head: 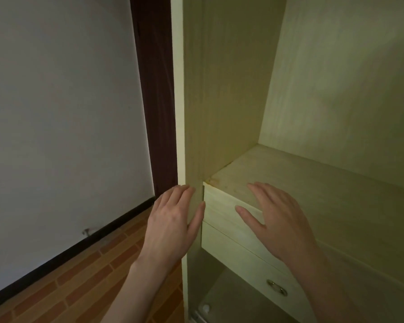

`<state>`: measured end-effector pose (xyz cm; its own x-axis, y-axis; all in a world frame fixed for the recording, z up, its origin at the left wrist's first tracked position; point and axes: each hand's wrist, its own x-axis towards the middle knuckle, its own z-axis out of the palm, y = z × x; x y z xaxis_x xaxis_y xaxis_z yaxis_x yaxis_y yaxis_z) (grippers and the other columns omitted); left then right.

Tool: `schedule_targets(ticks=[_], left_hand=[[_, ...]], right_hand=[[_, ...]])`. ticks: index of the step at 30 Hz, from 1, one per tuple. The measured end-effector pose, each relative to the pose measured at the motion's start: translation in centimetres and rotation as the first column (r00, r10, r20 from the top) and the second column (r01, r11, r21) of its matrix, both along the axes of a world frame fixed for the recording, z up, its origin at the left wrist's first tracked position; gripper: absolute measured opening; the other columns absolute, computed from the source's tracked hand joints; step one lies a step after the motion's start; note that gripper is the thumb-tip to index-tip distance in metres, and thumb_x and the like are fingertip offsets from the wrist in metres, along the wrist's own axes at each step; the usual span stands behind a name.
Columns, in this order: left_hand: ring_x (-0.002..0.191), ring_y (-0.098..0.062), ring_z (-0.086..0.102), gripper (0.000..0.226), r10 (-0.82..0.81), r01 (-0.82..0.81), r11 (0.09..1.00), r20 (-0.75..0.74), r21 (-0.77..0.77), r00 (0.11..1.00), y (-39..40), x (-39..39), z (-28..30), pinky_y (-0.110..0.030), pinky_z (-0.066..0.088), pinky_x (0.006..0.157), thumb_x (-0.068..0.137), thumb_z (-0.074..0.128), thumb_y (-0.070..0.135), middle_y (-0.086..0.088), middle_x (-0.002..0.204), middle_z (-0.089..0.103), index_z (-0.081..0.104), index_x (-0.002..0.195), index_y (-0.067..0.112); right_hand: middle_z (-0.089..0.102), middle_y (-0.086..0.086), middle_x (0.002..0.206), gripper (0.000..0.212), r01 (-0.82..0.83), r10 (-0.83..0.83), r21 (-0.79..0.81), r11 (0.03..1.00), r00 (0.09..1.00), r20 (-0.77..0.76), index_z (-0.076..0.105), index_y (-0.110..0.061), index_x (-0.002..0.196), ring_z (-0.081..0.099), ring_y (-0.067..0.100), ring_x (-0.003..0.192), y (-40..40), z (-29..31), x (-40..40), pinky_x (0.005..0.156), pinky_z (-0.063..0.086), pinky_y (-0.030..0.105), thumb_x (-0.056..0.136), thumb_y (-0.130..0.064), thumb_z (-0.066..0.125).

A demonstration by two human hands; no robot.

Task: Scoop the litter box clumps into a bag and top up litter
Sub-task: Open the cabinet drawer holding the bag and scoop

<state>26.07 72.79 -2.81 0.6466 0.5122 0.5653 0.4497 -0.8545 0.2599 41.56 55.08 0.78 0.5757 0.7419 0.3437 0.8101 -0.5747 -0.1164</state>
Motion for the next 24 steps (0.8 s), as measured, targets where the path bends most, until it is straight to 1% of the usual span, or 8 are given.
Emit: schedule_targets(ticks=[2,3,6,10,14,17,21,24], left_hand=[[0.127,-0.019,0.061,0.046,-0.032,0.032,0.999,-0.002,0.019,0.999,0.3,1.8,-0.2,-0.036,0.042,0.108,0.106,0.043,0.052,0.001,0.137,0.065,0.06,0.138,0.022],[0.127,-0.019,0.061,0.046,-0.053,0.053,0.998,-0.005,0.019,0.999,0.4,2.7,-0.2,-0.035,0.042,0.108,0.106,0.043,0.051,0.001,0.137,0.065,0.06,0.138,0.022],[0.128,-0.017,0.059,0.05,-0.112,0.112,0.994,-0.013,0.006,0.994,0.6,5.4,-0.1,-0.04,0.048,0.109,0.107,0.037,0.054,0.002,0.138,0.064,0.059,0.139,0.023],[0.127,-0.016,0.059,0.052,-0.172,0.172,0.985,-0.023,0.006,0.985,0.3,8.3,-0.7,-0.039,0.05,0.108,0.107,0.034,0.055,0.003,0.138,0.063,0.059,0.14,0.022],[0.128,-0.017,0.059,0.05,-0.214,0.214,0.977,-0.033,0.008,0.976,-0.3,11.0,-2.3,-0.041,0.052,0.107,0.107,0.037,0.053,0.003,0.138,0.064,0.059,0.139,0.022],[0.129,-0.018,0.059,0.048,-0.251,0.251,0.968,-0.047,0.003,0.967,-0.8,12.7,-4.0,-0.038,0.047,0.109,0.106,0.041,0.05,0.002,0.138,0.064,0.06,0.139,0.02],[0.132,-0.019,0.057,0.047,-0.322,0.321,0.947,-0.066,-0.02,0.945,-1.5,14.5,-5.8,-0.038,0.049,0.108,0.106,0.044,0.048,0.001,0.139,0.064,0.06,0.139,0.018],[0.133,-0.018,0.056,0.046,-0.385,0.383,0.923,-0.061,-0.039,0.921,-1.6,15.8,-6.9,-0.037,0.047,0.111,0.107,0.047,0.047,0.001,0.14,0.063,0.059,0.14,0.018]], right_hand=[[0.041,-0.007,0.156,0.074,0.028,-0.028,0.007,1.0,1.0,-0.012,0.034,-0.029,0.153,0.035,0.014,0.144,-0.5,-0.5,1.0,0.119,0.027,0.036,0.096,-0.073,0.018],[0.042,-0.007,0.156,0.076,0.045,-0.044,0.016,0.999,0.999,-0.018,0.035,-0.029,0.153,0.035,0.015,0.145,-0.7,-0.8,1.5,0.12,0.028,0.037,0.095,-0.074,0.016],[0.039,-0.007,0.158,0.078,0.094,-0.092,0.029,0.995,0.994,-0.05,0.033,-0.03,0.155,0.032,0.015,0.147,-1.2,-1.6,3.3,0.121,0.027,0.037,0.093,-0.074,0.015],[0.039,-0.007,0.158,0.079,0.137,-0.134,0.038,0.99,0.989,-0.068,0.033,-0.03,0.154,0.031,0.015,0.147,-1.6,-2.6,5.3,0.12,0.025,0.037,0.092,-0.075,0.012],[0.041,-0.006,0.157,0.079,0.178,-0.174,0.048,0.983,0.981,-0.082,0.036,-0.029,0.153,0.034,0.017,0.147,-2.6,-3.9,6.9,0.119,0.027,0.038,0.093,-0.074,0.013],[0.04,-0.006,0.158,0.08,0.216,-0.213,0.019,0.976,0.972,-0.094,0.037,-0.028,0.154,0.033,0.017,0.147,-3.7,-5.2,7.7,0.12,0.026,0.037,0.093,-0.074,0.014],[0.048,-0.003,0.153,0.076,0.289,-0.284,0.02,0.957,0.951,-0.121,0.045,-0.026,0.15,0.041,0.02,0.142,-5.1,-7.2,7.8,0.116,0.033,0.04,0.095,-0.072,0.02],[0.048,-0.005,0.152,0.074,0.345,-0.341,0.002,0.939,0.928,-0.147,0.045,-0.027,0.149,0.042,0.019,0.141,-6.0,-9.3,7.0,0.115,0.033,0.038,0.096,-0.073,0.023]])
